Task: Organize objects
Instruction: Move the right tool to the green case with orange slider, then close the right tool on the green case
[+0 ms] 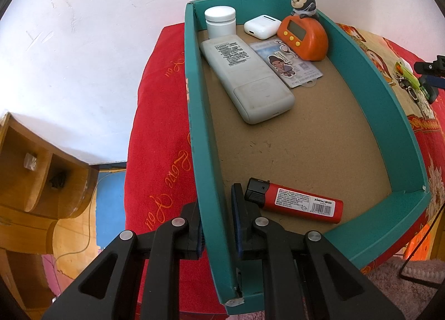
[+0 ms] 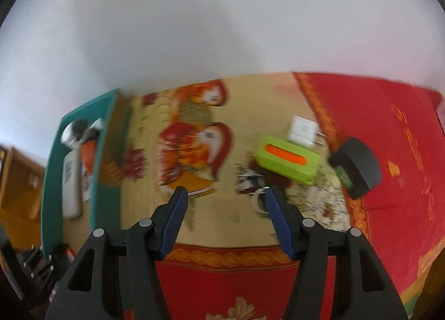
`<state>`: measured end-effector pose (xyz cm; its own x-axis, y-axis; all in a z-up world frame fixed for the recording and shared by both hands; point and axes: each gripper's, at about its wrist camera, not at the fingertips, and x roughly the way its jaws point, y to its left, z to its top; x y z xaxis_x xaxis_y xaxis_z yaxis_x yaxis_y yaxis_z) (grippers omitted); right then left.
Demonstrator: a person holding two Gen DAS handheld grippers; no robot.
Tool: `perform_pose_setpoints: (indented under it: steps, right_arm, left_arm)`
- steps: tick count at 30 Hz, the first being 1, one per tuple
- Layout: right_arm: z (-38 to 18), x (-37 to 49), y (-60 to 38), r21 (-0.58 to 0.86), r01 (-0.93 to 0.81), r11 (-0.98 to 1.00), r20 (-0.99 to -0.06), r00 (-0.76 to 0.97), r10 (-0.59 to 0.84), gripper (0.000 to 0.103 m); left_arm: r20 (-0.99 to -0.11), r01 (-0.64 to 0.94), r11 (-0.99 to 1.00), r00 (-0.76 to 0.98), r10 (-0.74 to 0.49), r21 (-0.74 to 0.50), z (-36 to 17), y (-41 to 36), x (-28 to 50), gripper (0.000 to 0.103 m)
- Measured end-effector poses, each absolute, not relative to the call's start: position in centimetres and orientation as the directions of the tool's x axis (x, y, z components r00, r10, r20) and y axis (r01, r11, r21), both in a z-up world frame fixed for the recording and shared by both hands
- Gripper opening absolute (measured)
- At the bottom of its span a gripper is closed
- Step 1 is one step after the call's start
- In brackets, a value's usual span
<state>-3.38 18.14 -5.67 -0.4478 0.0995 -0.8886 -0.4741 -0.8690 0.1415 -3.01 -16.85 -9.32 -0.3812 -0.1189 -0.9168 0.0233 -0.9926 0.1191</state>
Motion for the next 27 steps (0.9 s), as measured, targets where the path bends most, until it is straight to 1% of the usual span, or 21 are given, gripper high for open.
perform_pose_setpoints:
  steps: [1, 3, 4, 7, 14, 23, 27]
  right_arm:
    - [-5.9, -3.2, 18.8, 0.153, -0.500, -0.852, -0.890, -0.445, 0.102, 0.065]
    - [-6.5, -3.1, 20.1, 0.179, -0.554, -0.813, -0.890, -0.443, 0.106, 0.076]
    - [-6.8, -3.0, 20.7, 0.189, -0.577, -0.795, -0.892, -0.440, 0.107, 0.078]
    - [-7.6, -3.4, 21.9, 0.189, -0.629, -0.754, -0.898, -0.421, 0.126, 0.078]
    - [-9.1, -5.2, 23.0, 0.099, -0.686, -0.721, -0.911, -0.355, 0.212, 0.079]
    - [-11.1, -6.3, 23.8, 0.076, -0.710, -0.700, -0.927, -0.309, 0.213, 0.080]
    - [-11.2, -6.6, 23.7, 0.060, -0.707, -0.705, -0.924, -0.306, 0.229, 0.081]
  left_arm:
    - [-0.917, 0.023, -0.993, -0.381, -0.119, 0.119, -9.3, -16.9, -3.0, 0.015]
    - [-0.917, 0.023, -0.993, -0.381, -0.119, 0.119, -9.3, -16.9, -3.0, 0.015]
    - [-0.917, 0.023, -0.993, -0.381, -0.119, 0.119, -9.3, -16.9, -3.0, 0.015]
    - [-0.917, 0.023, -0.993, -0.381, -0.119, 0.119, -9.3, -16.8, -3.0, 0.015]
    - [-0.917, 0.024, -0.993, -0.381, -0.119, 0.119, -9.3, -16.8, -3.0, 0.015]
    - [-0.917, 0.024, -0.993, -0.381, -0.120, 0.119, -9.3, -16.8, -3.1, 0.015]
    - [-0.917, 0.025, -0.993, -0.381, -0.120, 0.120, -9.3, -16.8, -3.1, 0.015]
